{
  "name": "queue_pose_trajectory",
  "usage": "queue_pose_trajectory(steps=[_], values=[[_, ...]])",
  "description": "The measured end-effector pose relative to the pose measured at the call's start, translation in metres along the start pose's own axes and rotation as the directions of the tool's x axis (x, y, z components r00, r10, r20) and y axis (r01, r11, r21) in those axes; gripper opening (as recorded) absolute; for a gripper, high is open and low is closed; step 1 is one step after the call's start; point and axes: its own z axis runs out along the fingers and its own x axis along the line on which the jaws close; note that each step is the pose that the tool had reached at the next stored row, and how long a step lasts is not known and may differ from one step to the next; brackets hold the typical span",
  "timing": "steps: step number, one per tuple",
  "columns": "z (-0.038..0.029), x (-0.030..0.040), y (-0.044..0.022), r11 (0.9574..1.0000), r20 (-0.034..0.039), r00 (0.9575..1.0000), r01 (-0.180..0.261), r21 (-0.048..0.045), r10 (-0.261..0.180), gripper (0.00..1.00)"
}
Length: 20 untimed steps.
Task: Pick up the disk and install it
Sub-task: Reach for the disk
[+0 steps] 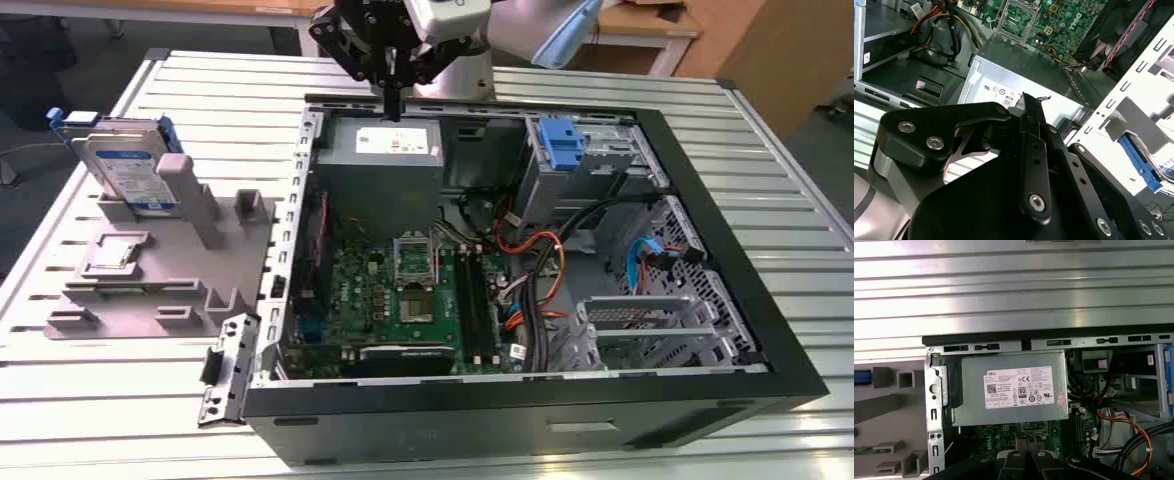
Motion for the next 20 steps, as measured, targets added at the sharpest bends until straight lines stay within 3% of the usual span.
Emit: queue_pose_trajectory(steps=[10, 20], values=[[-0.0001, 0.0009, 0.0, 1.0, 0.0, 1.0, 0.0, 0.0001, 0.0, 0.11], [-0.0002, 0.0116, -0.0009, 1.0, 0.0001, 1.0, 0.0, 0.0, 0.0, 0.11]])
